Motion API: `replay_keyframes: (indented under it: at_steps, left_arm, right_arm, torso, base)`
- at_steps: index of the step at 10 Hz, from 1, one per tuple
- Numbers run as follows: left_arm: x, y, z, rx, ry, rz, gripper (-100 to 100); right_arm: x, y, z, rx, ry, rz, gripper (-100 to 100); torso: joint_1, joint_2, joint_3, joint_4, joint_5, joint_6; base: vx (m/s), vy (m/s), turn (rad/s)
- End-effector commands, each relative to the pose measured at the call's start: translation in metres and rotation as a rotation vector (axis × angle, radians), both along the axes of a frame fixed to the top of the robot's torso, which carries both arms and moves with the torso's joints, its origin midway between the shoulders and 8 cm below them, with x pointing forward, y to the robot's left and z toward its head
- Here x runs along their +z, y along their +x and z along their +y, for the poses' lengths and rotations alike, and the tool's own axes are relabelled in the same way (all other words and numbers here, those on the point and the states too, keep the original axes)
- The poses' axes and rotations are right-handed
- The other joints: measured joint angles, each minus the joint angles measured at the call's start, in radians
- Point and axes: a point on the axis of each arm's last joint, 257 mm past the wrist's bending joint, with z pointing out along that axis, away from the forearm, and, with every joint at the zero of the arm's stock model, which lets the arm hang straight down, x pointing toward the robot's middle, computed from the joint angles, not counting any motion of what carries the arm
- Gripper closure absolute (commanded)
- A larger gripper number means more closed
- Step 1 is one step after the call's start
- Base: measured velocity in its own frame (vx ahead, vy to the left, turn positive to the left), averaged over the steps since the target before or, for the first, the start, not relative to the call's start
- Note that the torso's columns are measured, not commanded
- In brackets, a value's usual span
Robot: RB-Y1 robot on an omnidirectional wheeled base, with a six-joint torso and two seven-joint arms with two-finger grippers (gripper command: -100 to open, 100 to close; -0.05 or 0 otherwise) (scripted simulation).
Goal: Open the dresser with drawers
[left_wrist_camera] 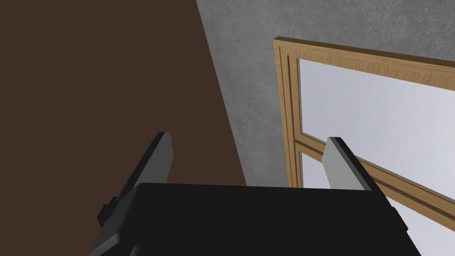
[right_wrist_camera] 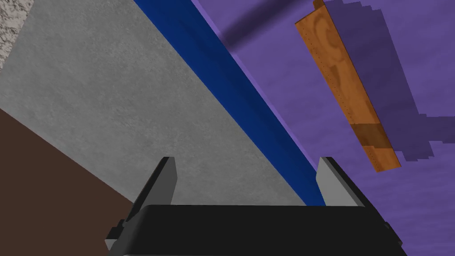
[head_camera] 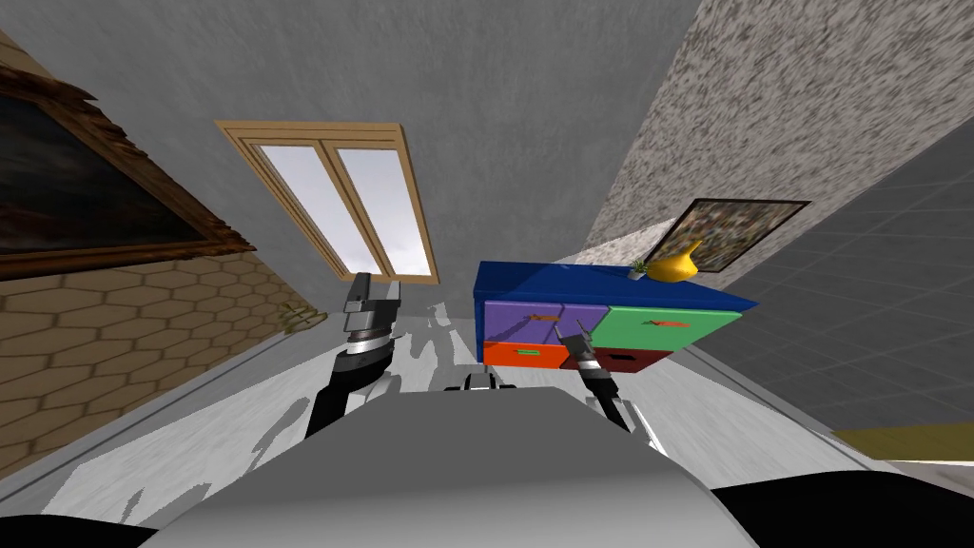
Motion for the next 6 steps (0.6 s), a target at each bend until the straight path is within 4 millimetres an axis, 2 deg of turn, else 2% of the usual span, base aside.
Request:
replay_keyframes:
  at_steps: [1, 2, 3, 6]
  left_arm:
    - [0.000, 0.000, 0.000, 0.000, 0.000, 0.000, 0]
    - [0.000, 0.000, 0.000, 0.000, 0.000, 0.000, 0]
    - [0.000, 0.000, 0.000, 0.000, 0.000, 0.000, 0]
    - [0.000, 0.000, 0.000, 0.000, 0.000, 0.000, 0]
  right_arm:
    - [-0.020, -0.006, -0.007, -0.041, -0.067, 0.038, -100]
    - [-0.020, -0.006, -0.007, -0.047, -0.090, 0.039, -100]
    - [-0.032, -0.009, -0.011, -0.066, -0.114, 0.063, -100]
    - [-0.043, -0.013, -0.015, -0.091, -0.175, 0.088, -100]
  torso:
    - [-0.002, 0.001, 0.000, 0.000, 0.000, 0.000]
    - [-0.001, 0.000, 0.000, 0.000, 0.000, 0.000]
    - [-0.001, 0.000, 0.000, 0.000, 0.000, 0.000]
    - [0.001, 0.000, 0.000, 0.000, 0.000, 0.000]
  base:
    - [0.067, 0.074, -0.005]
    - [0.054, 0.067, -0.007]
    - [0.068, 0.082, -0.008]
    - [0.060, 0.075, -0.006]
